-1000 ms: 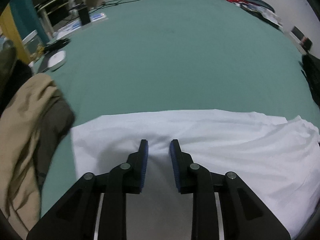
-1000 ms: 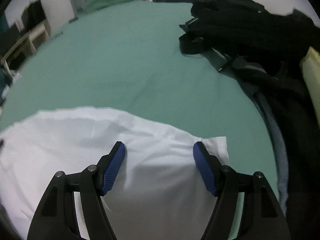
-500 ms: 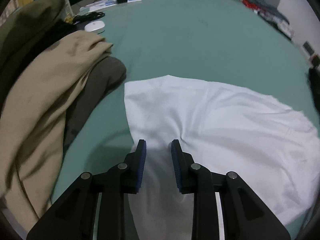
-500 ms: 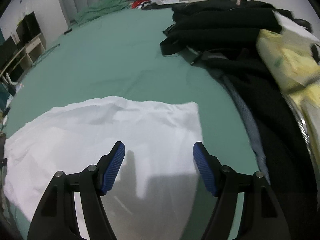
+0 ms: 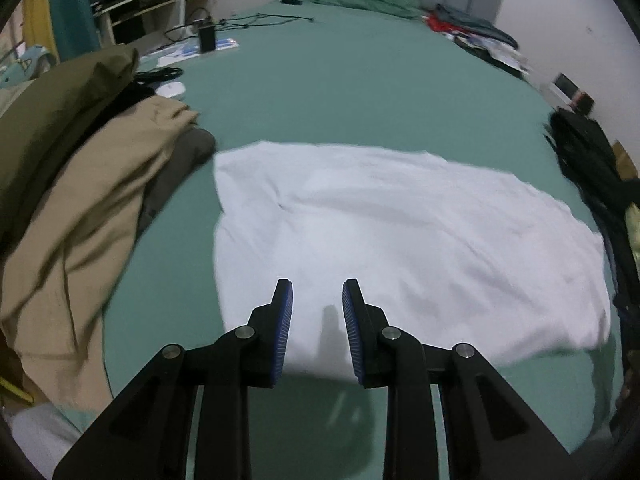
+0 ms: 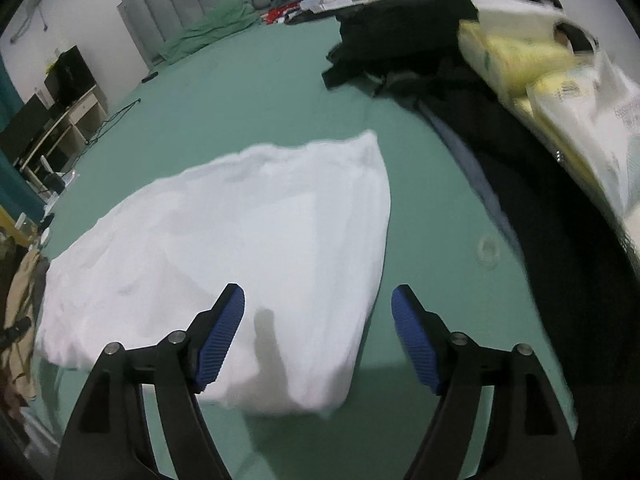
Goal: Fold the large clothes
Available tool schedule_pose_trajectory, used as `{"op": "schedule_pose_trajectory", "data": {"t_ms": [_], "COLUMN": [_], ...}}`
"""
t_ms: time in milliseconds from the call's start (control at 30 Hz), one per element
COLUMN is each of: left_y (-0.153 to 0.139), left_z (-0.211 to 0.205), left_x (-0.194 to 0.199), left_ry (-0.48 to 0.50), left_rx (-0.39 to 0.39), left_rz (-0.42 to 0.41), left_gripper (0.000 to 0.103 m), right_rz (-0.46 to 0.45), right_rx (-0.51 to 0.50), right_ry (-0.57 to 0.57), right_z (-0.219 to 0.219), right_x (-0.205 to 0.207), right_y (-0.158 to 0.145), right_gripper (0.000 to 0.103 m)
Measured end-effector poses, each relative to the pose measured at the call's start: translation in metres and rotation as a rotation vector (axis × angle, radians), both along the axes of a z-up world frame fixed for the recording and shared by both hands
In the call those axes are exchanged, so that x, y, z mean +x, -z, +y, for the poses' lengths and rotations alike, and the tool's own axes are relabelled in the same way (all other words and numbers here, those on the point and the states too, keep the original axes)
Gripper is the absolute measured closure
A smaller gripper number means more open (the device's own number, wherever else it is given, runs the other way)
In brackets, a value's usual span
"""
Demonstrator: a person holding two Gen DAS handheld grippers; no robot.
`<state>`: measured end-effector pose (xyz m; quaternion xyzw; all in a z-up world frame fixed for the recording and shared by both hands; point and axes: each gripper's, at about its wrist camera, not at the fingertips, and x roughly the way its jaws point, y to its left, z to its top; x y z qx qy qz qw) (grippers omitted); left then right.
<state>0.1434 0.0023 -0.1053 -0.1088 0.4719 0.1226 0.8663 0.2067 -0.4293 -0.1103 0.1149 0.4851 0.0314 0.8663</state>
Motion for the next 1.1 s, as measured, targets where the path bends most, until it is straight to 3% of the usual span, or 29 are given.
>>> {"op": "schedule_pose_trajectory", "data": {"t_ms": [267, 433, 600, 833, 1100], "left_y": [0.015, 0.019, 0.024, 0.033, 0.035], "left_z": [-0.026, -0.028, -0.024, -0.015, -0.005], "left_x": [-0.023, -0.025, -0.023, -0.019, -0.007], "left_ry": [0.052, 0.064, 0.059, 0.049, 0.039], "left_rx": [-0.050, -0.072, -0.085, -0.102, -0.102], "left_rz": [0.017, 0.016, 0.022, 0.036, 0.032], "left_gripper": [0.075, 0.075, 0.075, 0.075, 0.075], "right_rz": [0.086, 0.058, 0.048, -0.022, -0.072], "right_rx": [0.124, 0.151, 0.253, 0.287, 0.300], "right_ry": [0.063, 0.070, 0.063, 0.098, 0.010], "right_z": [0.001, 0.007, 0.018, 0.033, 0.062], "right_x": [-0.045, -0.049, -0.031, -0.006, 0.024], "right_y": [0.026, 0.026, 0.035, 0.037, 0.041], "right_gripper": [0.020, 0.020, 0.018, 0.013, 0.013]}}
